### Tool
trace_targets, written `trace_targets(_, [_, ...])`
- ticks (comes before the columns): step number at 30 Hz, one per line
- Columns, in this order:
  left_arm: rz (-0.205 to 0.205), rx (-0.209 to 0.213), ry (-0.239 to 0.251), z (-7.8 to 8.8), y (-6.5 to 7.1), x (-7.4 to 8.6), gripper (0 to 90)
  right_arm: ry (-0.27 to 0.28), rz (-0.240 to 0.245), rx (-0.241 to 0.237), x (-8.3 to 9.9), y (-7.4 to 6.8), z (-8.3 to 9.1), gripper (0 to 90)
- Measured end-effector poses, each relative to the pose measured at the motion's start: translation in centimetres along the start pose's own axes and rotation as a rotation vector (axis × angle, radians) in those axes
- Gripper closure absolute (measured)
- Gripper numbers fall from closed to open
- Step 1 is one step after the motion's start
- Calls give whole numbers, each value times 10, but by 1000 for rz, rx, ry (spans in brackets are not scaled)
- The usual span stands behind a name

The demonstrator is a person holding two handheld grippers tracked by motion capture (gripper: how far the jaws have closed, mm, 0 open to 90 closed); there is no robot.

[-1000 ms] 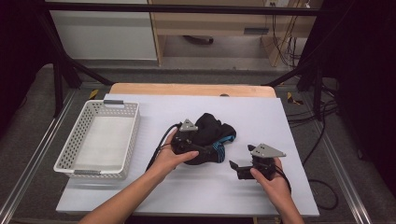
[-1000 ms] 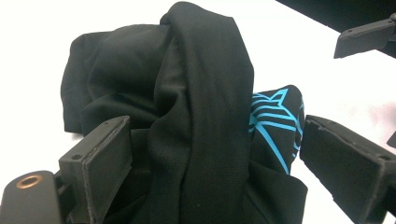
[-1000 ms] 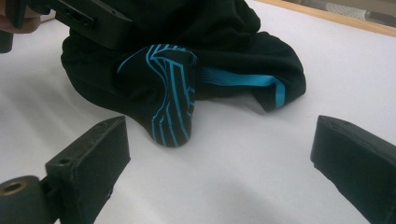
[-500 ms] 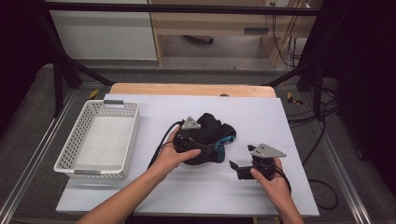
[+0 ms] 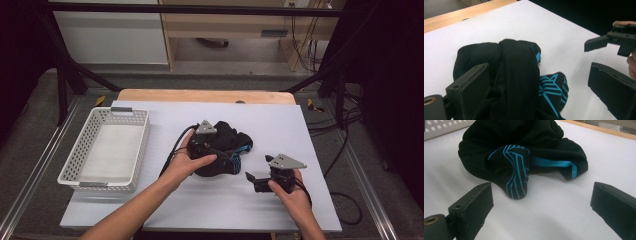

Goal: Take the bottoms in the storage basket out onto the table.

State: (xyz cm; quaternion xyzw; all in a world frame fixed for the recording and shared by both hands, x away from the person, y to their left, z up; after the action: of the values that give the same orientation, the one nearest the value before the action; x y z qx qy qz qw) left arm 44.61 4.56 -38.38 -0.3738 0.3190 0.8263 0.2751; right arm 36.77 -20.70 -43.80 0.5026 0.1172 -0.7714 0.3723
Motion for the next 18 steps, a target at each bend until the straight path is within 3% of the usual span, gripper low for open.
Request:
trace_targets(10, [4,17,42,5,6,-14,48,0,1,0,0,0,0,46])
trace_targets(18, [-16,24,60,10,12,-24,52,5,10,0,0,-1,0,45])
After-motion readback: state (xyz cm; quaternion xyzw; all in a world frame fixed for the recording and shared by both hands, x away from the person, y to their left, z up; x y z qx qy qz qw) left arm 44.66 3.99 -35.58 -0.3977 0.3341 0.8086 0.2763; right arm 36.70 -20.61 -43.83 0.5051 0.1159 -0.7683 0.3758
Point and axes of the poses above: each handheld gripper's, and its own axes: z roughly backward along the jaws, x roughly out of its underside, y roughly to its right, the point moved 1 cm from there along -z, roughly forward along the jaws, and after that the axes turned 13 degrees about z, right-handed, at the moved point
